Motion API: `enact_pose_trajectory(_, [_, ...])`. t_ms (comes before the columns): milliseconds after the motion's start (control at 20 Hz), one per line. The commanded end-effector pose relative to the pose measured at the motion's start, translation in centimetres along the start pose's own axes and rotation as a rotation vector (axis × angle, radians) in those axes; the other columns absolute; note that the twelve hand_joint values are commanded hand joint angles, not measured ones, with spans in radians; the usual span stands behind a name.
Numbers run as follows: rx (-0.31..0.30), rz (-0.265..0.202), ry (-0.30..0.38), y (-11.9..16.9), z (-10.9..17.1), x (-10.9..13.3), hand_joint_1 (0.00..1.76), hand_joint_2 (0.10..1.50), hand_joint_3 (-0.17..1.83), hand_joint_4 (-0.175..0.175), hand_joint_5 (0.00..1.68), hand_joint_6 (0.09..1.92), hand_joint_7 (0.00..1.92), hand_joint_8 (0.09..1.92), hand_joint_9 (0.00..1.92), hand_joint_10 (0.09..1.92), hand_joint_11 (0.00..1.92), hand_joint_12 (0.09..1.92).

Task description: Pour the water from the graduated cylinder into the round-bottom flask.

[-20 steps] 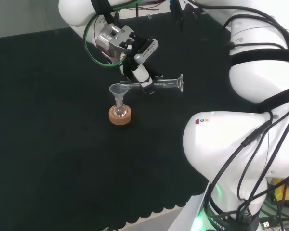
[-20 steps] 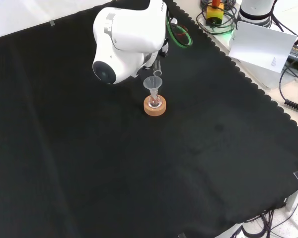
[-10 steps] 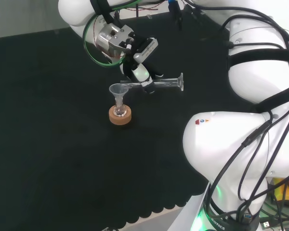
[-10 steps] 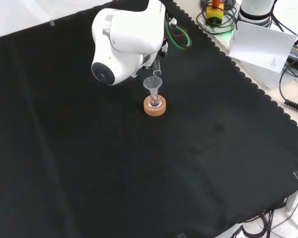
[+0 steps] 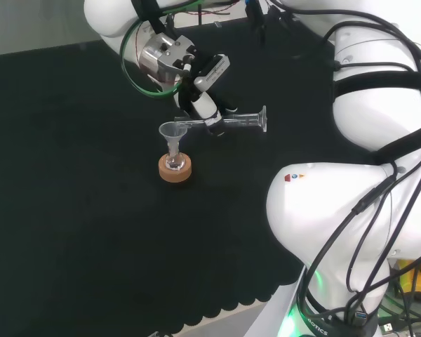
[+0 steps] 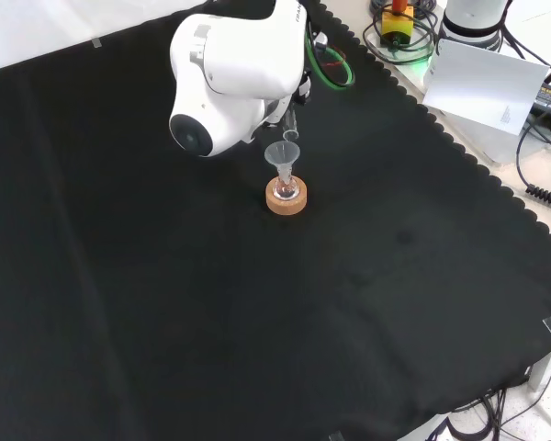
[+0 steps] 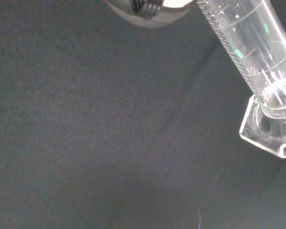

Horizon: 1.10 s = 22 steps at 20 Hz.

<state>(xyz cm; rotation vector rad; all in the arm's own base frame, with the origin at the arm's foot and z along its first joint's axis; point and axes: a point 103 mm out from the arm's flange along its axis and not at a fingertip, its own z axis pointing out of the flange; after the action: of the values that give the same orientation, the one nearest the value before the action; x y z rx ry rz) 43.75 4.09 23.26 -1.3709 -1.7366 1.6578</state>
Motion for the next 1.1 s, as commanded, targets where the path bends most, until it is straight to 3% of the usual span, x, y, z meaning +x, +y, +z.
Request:
enact_pose_trajectory(50, [-0.004, -0.001, -0.001, -0.05, -0.03, 0.05, 1.30, 1.01, 0.00, -0.175, 1.21, 0.61, 1.27, 0.56, 1.67, 0.09, 1.34, 0.65])
enact_pose_trajectory(850, [0.007, -0.001, 0.000, -0.03, -0.17, 0.33, 1.30, 1.01, 0.00, -0.175, 1.21, 0.61, 1.27, 0.56, 1.67, 0.09, 1.35, 0.64])
enact_pose_trajectory(1100, [-0.028, -0.008, 0.006, -0.15, -0.11, 0.33, 1.30, 1.01, 0.00, -0.175, 1.21, 0.61, 1.27, 0.56, 1.67, 0.09, 1.35, 0.64])
